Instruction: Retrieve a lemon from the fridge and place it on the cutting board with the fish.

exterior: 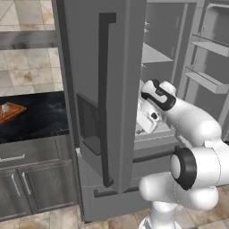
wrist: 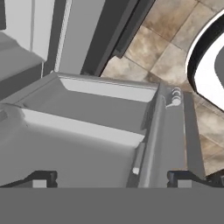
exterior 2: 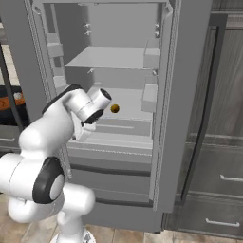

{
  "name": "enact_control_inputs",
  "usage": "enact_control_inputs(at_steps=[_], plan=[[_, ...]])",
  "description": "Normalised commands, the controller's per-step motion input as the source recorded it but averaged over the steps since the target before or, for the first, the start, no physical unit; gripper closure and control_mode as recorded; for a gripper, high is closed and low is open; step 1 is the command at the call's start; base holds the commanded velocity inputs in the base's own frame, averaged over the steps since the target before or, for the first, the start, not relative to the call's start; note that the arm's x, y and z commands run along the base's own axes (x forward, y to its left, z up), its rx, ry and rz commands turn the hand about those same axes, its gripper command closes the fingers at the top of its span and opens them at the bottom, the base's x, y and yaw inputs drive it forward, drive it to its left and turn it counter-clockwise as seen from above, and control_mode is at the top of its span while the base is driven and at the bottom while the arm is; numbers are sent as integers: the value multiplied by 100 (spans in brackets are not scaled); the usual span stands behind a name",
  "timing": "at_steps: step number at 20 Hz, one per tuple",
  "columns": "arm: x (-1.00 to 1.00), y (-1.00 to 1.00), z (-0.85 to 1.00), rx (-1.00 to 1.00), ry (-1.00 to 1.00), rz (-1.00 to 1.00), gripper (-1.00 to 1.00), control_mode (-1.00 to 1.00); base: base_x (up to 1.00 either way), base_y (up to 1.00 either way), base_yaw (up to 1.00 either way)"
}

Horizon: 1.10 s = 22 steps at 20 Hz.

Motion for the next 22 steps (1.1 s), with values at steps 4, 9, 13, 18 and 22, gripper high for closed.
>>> enact_control_inputs(at_steps=[4,9,13,18,22], plan=[[13,52,-28,9,3,0,-100,-100,0,0,0],[0,42,-32,7,11,0,-100,-100,0,0,0],[-11,43,-20,6,12,0,-100,-100,0,0,0],[-48,68,-2,1,16,0,-100,-100,0,0,0],[-80,91,0,0,12,0,-100,-100,0,0,0]])
